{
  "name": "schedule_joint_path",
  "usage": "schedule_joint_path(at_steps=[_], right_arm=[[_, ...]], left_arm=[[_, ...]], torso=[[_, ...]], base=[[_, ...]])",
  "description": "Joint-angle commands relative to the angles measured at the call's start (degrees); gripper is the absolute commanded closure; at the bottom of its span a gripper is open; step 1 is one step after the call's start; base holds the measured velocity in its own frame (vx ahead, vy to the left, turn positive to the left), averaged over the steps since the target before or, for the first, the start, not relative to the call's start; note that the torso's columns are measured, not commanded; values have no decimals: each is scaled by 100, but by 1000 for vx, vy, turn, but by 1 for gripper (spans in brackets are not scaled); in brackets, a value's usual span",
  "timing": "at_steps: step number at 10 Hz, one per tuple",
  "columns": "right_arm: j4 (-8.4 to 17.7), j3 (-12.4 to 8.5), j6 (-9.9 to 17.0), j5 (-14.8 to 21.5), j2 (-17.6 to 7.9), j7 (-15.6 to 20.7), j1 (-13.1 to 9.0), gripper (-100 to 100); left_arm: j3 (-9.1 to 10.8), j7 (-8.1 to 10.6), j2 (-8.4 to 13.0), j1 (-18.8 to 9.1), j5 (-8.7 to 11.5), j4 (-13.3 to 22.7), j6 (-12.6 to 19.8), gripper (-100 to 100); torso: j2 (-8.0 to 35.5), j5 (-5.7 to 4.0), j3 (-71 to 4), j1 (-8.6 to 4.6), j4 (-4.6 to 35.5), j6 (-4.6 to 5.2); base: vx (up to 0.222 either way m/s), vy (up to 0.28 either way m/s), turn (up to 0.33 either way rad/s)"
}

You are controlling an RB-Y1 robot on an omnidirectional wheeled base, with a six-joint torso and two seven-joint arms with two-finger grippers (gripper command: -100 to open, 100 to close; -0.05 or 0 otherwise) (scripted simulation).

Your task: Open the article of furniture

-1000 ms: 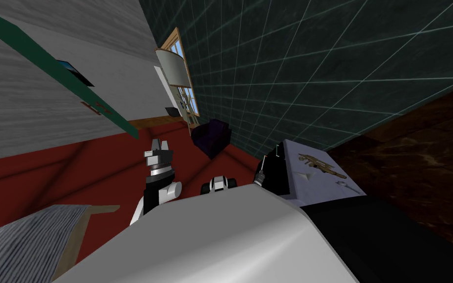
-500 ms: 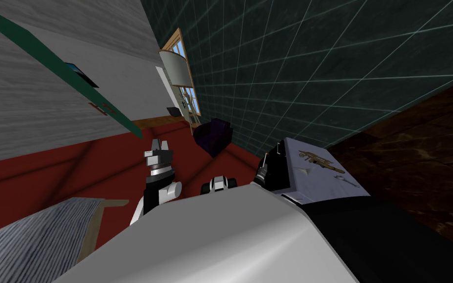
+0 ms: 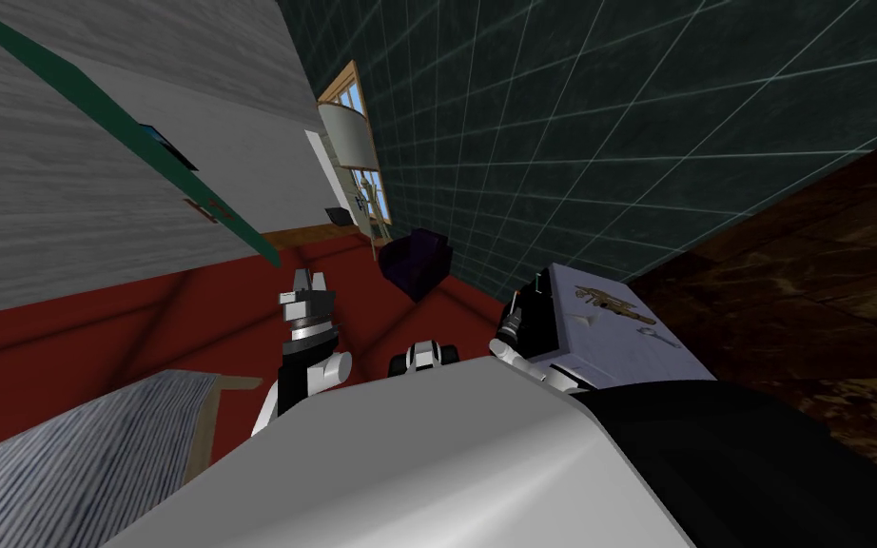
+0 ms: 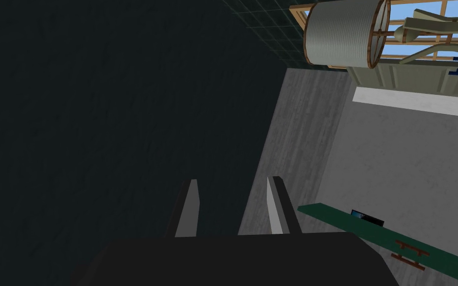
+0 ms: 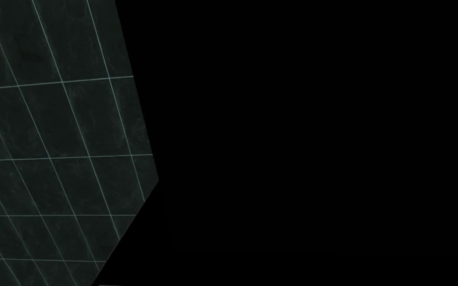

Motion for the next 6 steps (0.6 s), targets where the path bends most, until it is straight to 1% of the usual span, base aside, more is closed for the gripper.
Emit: schedule_joint_path(at_steps=[1,2,6], right_arm=[[-127,-18,-23,-23,-43,68,48,-100],[-140,-19,-26,-26,-45,84,54,0],[-135,-18,-34,-28,-42,83,57,0]], left_arm=[[0,0,0,0,0,0,0,0],[0,0,0,1,0,0,0,0],[0,0,0,1,0,0,0,0]], torso=[[2,4,0,8,1,1],[5,3,3,6,1,-1],[9,-1,8,1,2,-3]], base=[[-3,8,-1],[0,0,0],[0,0,0]])
